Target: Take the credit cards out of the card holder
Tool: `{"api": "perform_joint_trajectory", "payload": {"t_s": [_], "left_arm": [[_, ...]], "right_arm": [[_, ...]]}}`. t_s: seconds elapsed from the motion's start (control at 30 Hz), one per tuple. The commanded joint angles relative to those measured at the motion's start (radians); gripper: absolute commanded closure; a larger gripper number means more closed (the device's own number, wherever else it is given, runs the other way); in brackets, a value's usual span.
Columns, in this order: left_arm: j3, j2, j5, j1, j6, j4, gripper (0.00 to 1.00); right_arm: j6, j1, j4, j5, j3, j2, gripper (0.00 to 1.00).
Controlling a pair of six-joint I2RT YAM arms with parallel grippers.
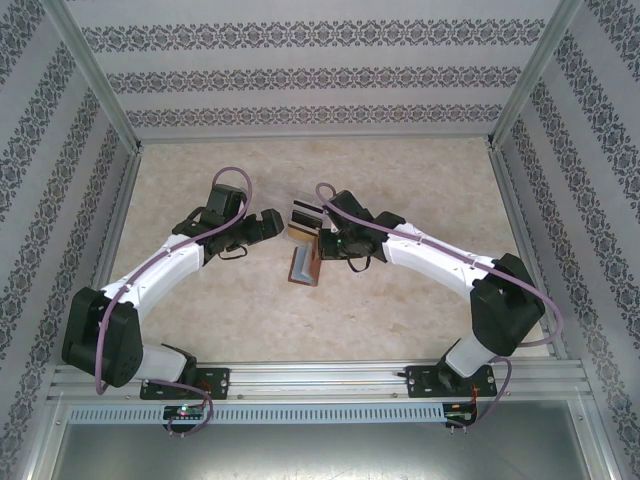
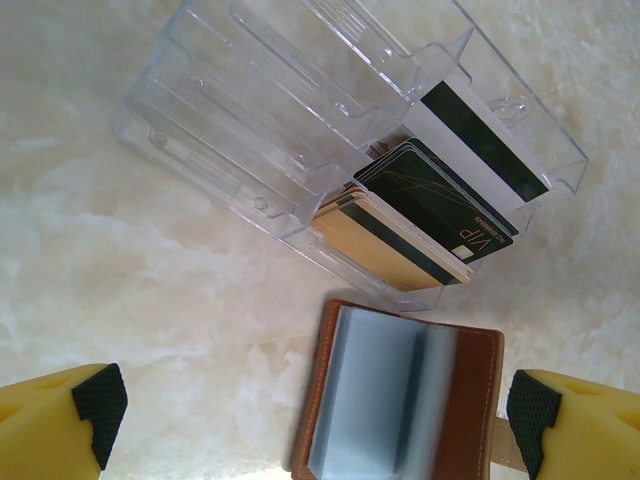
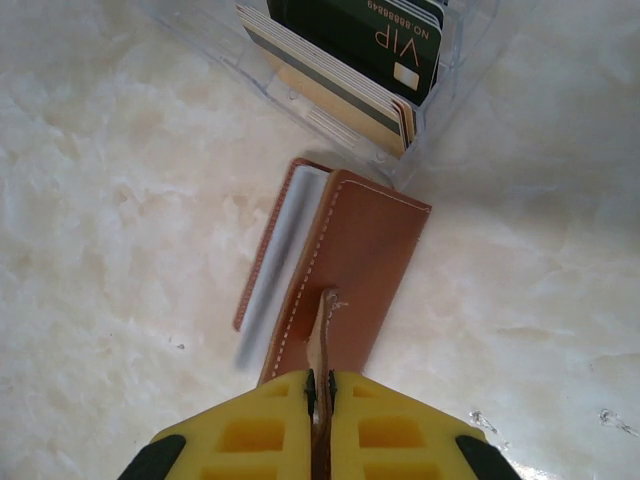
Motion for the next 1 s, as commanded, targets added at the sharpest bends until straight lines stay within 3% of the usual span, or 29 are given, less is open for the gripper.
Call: {"api": "perform_joint_trajectory", "payload": {"t_s": [0.0, 0.37, 0.57, 0.97], "left_arm": [[-0.014, -0.013, 0.004, 0.010, 0.019, 0.033, 0.01], [-0.005, 0.066, 0.172, 0.011, 0.027, 0.081, 0.01], [-0.002, 0.153, 0.368, -0.003, 0.011, 0.140, 0.16], [0.014, 0.249, 0.336, -0.100, -0.056, 0.067, 0.50]], "right_arm": [[-0.002, 0.002, -0.022, 0.025, 0.016, 0.015, 0.91], [0.011, -0.081, -0.041, 0.071, -0.122, -0.052, 0.91], [0.073, -0.146, -0.039, 0.041, -0.132, -0.001, 0.91], [0.098, -0.180, -0.049, 0.031, -0.139, 0.080, 0.91]]}}
